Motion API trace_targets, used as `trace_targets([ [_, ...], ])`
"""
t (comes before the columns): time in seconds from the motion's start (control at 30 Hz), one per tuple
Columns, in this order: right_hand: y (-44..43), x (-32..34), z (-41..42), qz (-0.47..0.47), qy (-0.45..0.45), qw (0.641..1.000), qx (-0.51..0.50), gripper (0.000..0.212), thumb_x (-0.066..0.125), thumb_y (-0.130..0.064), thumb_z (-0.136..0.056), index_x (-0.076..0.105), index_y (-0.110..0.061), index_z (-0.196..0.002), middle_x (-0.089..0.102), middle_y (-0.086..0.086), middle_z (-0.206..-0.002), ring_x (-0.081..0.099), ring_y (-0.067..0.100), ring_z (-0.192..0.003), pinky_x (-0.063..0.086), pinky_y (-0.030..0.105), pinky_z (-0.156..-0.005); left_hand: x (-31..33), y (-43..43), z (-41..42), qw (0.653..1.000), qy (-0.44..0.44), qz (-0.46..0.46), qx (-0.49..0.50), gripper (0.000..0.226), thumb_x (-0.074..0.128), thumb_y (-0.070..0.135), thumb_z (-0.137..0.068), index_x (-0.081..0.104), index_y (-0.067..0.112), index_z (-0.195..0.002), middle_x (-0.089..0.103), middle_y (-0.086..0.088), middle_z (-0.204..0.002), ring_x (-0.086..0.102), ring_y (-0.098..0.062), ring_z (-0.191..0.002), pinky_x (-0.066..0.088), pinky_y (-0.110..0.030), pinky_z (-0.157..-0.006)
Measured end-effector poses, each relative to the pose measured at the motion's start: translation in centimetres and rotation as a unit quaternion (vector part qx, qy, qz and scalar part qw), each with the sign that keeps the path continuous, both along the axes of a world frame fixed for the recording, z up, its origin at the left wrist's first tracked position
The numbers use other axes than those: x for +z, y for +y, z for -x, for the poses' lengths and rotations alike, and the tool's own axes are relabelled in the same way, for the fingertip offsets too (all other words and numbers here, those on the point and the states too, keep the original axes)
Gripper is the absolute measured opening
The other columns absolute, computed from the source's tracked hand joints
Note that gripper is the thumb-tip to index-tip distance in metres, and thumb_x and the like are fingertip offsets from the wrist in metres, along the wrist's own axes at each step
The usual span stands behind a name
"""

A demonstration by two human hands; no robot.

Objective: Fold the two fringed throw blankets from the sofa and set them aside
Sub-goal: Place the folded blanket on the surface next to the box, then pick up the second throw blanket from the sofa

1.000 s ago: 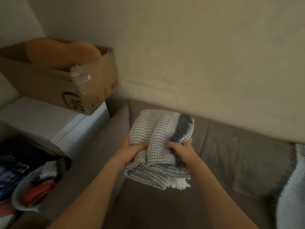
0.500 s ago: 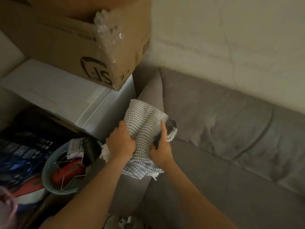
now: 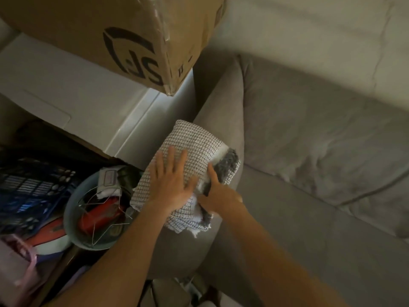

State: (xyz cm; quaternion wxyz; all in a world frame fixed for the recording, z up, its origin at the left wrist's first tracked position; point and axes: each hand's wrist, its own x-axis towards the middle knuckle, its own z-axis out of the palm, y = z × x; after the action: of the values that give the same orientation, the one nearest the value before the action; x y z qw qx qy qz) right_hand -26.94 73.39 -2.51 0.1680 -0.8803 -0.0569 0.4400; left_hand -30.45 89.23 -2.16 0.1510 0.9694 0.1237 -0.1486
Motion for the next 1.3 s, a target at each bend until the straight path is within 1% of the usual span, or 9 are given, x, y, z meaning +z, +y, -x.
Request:
trace_targets([
  [0.07,0.7,1.6,-1.0,0.123,-0.123,0.983,0.058,0.093,0.062,-0.054,-0.095,-0.001,-0.042,-0.162,0.038,0.026,-0.150,0.049,0.047,-0.131,0.050,0.058,-0.103,-0.6,0.8,0.7,0.996,0.087,0.012,-0.026,0.131,0.056,0.090,-0.080,-0.040,0.039,-0.155,-0.054,-0.001,-0.159,-0.038,-0.046,-0.151,-0.010,-0.072,-0.124],
  [0.13,1.7,1.8,-1.3,0.090,-0.272,0.953,0.095,0.088,0.062,-0.040,-0.092,0.011,-0.027,-0.162,0.020,0.029,-0.160,0.025,0.051,-0.148,0.030,0.062,-0.121,-0.9,1.2,0.8,0.992,0.125,0.018,-0.019,0.155,0.071,0.091,-0.062,-0.047,0.041,-0.149,-0.061,0.001,-0.153,-0.041,-0.049,-0.147,-0.011,-0.076,-0.121],
  [0.27,2.8,-3.3,-1.5,-0.077,-0.271,0.949,0.143,0.076,0.031,-0.044,-0.109,-0.019,-0.031,-0.165,-0.031,0.015,-0.170,-0.027,0.037,-0.158,-0.002,0.059,-0.130,-1.8,1.6,0.3,0.989,0.142,0.029,-0.012,0.172,0.081,0.090,-0.045,-0.047,0.040,-0.149,-0.061,0.001,-0.153,-0.042,-0.050,-0.147,-0.004,-0.081,-0.119],
  [0.67,3.0,-7.2,-2.6,-0.035,-0.220,0.959,0.175,0.072,0.009,-0.061,-0.108,-0.040,-0.037,-0.154,-0.054,0.007,-0.157,-0.046,0.030,-0.148,-0.019,0.054,-0.127,-4.0,2.5,0.2,0.994,0.097,0.039,-0.014,0.175,0.084,0.087,-0.038,-0.039,0.043,-0.155,-0.057,0.004,-0.157,-0.039,-0.046,-0.151,-0.011,-0.077,-0.120],
  [0.8,1.8,-3.7,-3.0,-0.045,-0.202,0.956,0.209,0.080,0.031,-0.053,-0.110,-0.026,-0.034,-0.162,-0.040,0.012,-0.166,-0.034,0.036,-0.155,-0.011,0.057,-0.127,-2.1,1.2,0.5,0.995,0.096,-0.018,-0.020,0.173,0.083,0.087,-0.045,-0.043,0.038,-0.153,-0.056,-0.003,-0.157,-0.037,-0.048,-0.150,-0.016,-0.072,-0.118],
  [0.87,0.9,-1.3,-2.7,-0.079,-0.215,0.954,0.193,0.077,0.049,-0.033,-0.108,0.001,-0.030,-0.168,-0.006,0.018,-0.175,-0.004,0.042,-0.161,0.008,0.059,-0.129,-1.0,0.4,0.9,0.994,0.102,-0.042,-0.018,0.166,0.084,0.081,-0.057,-0.041,0.034,-0.156,-0.049,-0.009,-0.163,-0.030,-0.049,-0.153,-0.016,-0.067,-0.118],
  [1.0,-2.9,3.7,-2.1,-0.059,-0.212,0.960,0.171,0.042,0.053,-0.020,-0.102,0.051,-0.013,-0.143,0.060,0.016,-0.134,0.058,0.040,-0.124,0.048,0.049,-0.104,3.1,-2.6,1.7,0.994,0.041,-0.101,-0.010,0.095,0.072,0.050,-0.093,0.018,0.019,-0.165,0.023,-0.022,-0.169,0.028,-0.045,-0.154,0.028,-0.058,-0.126],
  [1.1,-6.7,6.9,-1.0,-0.031,-0.154,0.976,0.152,0.032,0.050,-0.023,-0.104,0.060,-0.012,-0.133,0.063,0.019,-0.130,0.064,0.043,-0.115,0.056,0.047,-0.091,6.2,-5.4,1.0,0.994,-0.048,-0.097,0.017,0.033,0.058,0.034,-0.099,0.063,0.013,-0.124,0.065,-0.012,-0.125,0.061,-0.032,-0.115,0.052,-0.044,-0.093],
  [1.3,-18.2,13.4,0.8,-0.008,-0.188,0.980,0.064,0.039,0.048,-0.024,-0.101,0.064,-0.017,-0.136,0.064,0.018,-0.136,0.063,0.042,-0.122,0.055,0.047,-0.097,13.2,-16.5,-1.3,0.996,-0.068,0.054,-0.028,0.022,0.057,0.030,-0.103,0.074,0.018,-0.107,0.075,-0.006,-0.104,0.070,-0.032,-0.099,0.047,-0.035,-0.072],
])
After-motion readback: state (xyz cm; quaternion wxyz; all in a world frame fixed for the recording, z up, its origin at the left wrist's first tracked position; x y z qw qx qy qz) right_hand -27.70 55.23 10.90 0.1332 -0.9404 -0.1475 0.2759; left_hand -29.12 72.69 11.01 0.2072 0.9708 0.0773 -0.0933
